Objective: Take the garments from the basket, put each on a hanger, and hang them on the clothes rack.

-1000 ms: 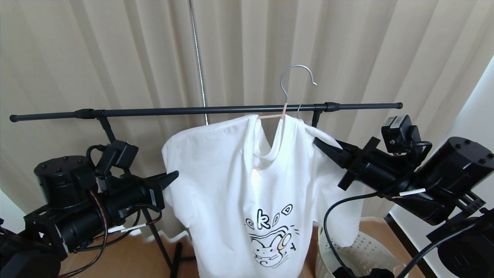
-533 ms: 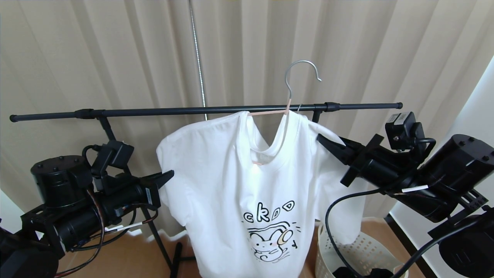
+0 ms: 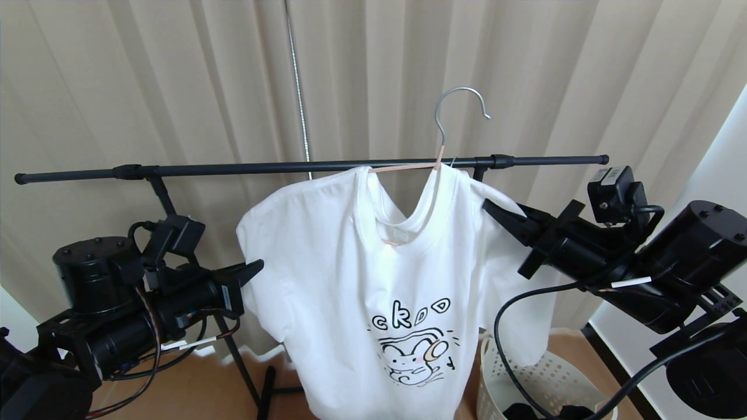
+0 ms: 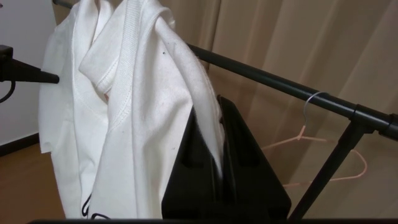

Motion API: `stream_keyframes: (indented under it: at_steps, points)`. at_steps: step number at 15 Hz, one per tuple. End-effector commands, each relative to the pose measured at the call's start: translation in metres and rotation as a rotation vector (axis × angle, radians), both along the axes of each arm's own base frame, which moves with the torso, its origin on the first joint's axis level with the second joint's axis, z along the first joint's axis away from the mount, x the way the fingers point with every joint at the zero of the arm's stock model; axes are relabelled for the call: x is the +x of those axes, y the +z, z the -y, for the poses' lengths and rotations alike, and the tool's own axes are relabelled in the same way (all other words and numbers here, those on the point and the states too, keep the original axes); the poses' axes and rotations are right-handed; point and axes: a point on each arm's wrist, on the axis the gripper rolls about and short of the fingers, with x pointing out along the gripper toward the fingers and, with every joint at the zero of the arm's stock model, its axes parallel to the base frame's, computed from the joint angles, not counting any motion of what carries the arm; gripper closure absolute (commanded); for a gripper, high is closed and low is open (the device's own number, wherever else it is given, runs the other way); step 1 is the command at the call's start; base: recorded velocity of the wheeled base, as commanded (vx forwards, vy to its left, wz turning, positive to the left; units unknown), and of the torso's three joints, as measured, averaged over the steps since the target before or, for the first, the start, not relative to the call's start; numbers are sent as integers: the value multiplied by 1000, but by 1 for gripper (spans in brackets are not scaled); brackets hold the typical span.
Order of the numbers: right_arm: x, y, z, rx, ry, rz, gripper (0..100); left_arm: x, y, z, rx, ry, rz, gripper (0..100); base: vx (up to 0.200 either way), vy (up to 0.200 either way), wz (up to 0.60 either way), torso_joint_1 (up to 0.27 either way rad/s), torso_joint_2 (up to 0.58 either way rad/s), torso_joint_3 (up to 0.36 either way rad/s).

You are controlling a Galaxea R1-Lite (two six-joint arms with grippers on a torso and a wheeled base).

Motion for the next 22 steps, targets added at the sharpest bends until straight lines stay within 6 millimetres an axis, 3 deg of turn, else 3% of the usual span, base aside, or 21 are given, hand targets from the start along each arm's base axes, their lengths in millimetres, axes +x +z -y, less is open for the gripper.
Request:
stream_keyframes:
  at_steps: [1,8,9,18,22]
  points:
    - [1,1,2,2,-6,5,100,0,-1,0,0,0,-3,100,0,0,0,0,0,0]
    - [0,-1,1,3,-4,-6,100,-1,1,1,-2,-6,8,100,0,0,0,0,0,0]
    - [0,-1,1,3,-2,-6,100,-2,2,2,-4,-8,18,0,0,0,0,0,0,0]
    - [0,-1,1,3,1,-9,100,-14,11,0,-30,-22,123,0,0,0,0,0,0,0]
    - [0,-5,0,-1,10,-23,100,-36,49,-4,-64,-83,235,0,0,0,0,0,0,0]
